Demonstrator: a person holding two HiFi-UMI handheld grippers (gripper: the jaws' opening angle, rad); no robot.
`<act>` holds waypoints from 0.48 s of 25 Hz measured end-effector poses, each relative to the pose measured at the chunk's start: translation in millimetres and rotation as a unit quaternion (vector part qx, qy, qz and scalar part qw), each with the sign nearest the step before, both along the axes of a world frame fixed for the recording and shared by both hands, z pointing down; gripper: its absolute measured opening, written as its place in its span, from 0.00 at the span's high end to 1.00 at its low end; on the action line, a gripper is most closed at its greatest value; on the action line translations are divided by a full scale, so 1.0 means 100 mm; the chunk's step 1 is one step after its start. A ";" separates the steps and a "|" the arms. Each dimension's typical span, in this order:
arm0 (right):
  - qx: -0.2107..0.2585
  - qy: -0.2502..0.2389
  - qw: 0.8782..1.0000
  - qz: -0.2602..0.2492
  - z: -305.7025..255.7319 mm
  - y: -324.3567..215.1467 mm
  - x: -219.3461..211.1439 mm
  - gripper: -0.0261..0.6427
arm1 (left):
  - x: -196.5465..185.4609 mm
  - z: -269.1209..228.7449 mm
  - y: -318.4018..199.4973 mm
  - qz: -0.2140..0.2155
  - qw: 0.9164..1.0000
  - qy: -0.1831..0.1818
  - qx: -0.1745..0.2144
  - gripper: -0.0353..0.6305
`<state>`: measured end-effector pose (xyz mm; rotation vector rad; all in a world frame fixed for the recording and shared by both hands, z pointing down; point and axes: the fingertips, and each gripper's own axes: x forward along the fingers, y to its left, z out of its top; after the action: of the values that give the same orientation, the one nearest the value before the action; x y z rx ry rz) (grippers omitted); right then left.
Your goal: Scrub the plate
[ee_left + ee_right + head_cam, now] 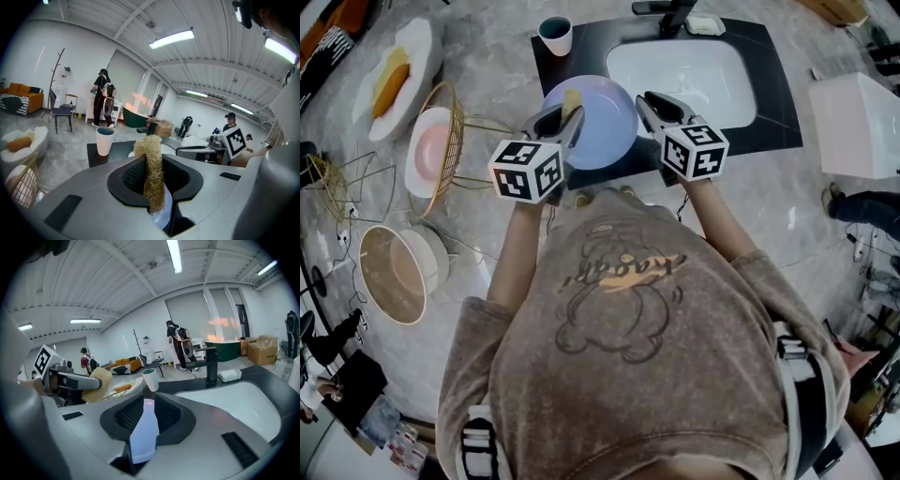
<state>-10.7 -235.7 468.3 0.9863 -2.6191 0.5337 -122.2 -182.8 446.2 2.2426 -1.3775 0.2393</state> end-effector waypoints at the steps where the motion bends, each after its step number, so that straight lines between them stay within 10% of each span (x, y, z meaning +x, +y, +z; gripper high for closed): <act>1: 0.006 0.000 1.000 -0.003 -0.04 0.05 0.01 0.85 | 0.01 -0.01 0.00 0.001 1.000 -0.002 0.006 0.82; 12: 0.044 -0.031 0.998 0.022 -0.11 0.30 0.23 0.96 | -0.02 -0.06 0.04 -0.032 0.994 -0.014 0.103 0.82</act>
<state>12.8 -205.3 456.9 1.0734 -2.7007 0.4703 -123.8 -179.1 439.9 2.3629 -1.5491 0.1109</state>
